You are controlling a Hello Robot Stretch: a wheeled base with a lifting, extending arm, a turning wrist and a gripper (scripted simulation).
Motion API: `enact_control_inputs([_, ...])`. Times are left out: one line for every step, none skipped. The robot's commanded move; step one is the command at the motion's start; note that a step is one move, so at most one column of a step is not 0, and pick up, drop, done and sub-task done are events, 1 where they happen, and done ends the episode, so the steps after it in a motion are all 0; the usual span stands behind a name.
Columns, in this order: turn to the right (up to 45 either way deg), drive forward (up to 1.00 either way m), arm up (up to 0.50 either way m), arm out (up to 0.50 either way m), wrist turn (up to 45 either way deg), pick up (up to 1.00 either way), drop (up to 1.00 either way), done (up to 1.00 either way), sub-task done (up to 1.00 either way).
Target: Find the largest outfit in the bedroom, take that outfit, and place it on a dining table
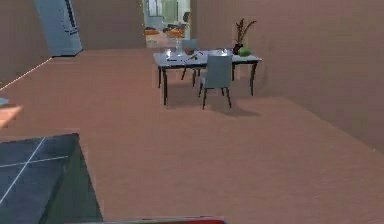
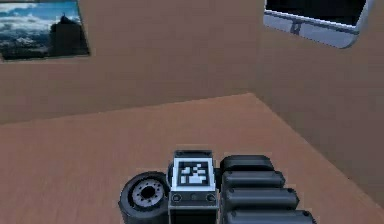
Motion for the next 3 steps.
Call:
enact_control_inputs([0.0,0.15,0.00,0.00,0.0,0.00,0.00,0.00,0.00])
enact_control_inputs([0.0,1.00,0.00,0.00,0.0,0.00,0.00,0.00,0.00])
enact_control_inputs([-3.0,0.00,0.00,0.00,0.0,0.00,0.00,0.00,0.00])
